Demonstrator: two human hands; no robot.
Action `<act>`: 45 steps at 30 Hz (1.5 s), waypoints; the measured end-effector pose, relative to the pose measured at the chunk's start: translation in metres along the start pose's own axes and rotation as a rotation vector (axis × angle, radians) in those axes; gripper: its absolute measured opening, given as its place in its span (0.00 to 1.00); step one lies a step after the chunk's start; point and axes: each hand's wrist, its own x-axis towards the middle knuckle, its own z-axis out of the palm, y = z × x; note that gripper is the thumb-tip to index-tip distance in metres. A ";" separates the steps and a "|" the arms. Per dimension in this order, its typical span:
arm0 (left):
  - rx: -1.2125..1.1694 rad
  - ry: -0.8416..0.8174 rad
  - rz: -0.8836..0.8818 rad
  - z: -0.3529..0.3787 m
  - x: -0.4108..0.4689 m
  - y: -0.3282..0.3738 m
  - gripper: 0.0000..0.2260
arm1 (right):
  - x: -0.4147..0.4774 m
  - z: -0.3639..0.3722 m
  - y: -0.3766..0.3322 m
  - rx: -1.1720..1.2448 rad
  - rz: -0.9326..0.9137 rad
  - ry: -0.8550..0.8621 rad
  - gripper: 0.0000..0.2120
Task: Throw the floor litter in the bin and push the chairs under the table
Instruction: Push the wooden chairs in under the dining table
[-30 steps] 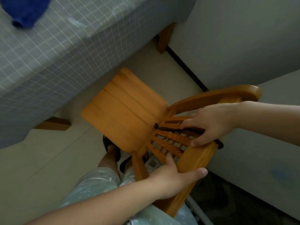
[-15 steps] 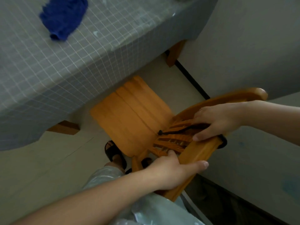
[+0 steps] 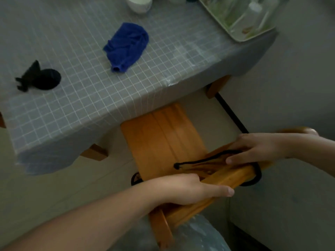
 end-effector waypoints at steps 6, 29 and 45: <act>-0.024 -0.017 -0.016 -0.030 -0.013 -0.013 0.50 | 0.008 -0.025 -0.024 -0.051 -0.040 -0.036 0.24; -0.170 0.071 -0.185 -0.055 -0.028 -0.005 0.44 | 0.023 -0.045 -0.022 -0.288 -0.337 0.065 0.37; -0.073 0.134 -0.129 -0.062 -0.029 -0.003 0.42 | 0.021 -0.067 -0.034 -0.345 -0.216 0.012 0.36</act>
